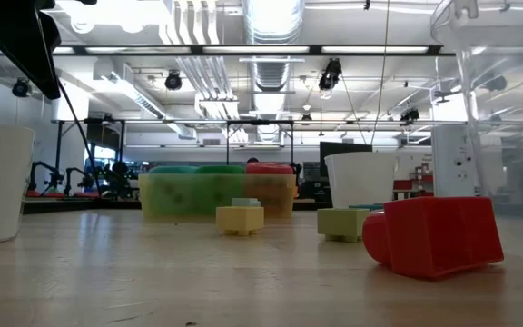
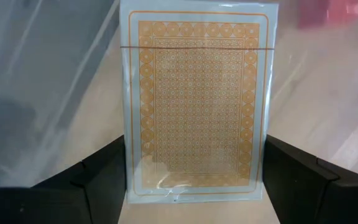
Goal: Pick & Place Toys
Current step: Put the yellow deck of cards into the transparent bin
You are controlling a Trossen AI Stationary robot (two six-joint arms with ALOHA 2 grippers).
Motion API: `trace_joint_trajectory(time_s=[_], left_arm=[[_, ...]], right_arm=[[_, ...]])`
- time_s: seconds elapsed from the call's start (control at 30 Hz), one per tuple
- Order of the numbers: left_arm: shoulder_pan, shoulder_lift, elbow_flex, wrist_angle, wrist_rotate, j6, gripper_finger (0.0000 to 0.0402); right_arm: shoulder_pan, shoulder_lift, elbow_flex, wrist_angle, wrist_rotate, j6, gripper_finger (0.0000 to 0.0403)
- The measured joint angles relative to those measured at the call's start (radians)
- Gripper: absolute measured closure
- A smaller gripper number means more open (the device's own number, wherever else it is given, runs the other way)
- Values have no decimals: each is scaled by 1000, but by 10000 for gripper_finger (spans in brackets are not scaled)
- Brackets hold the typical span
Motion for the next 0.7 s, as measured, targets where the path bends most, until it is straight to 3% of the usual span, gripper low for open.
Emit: trace_joint_trajectory(time_s=[0.2,0.4,0.7], left_arm=[[0,0,0,3,0,0,49],[0,0,0,4,0,0,49],[0,0,0,4,0,0,49]], right_arm=[[0,0,-1,2,20,-370,108],[-3,2,-3,7,27,-601,108],[-2,2,-70,46,26,-700,108]])
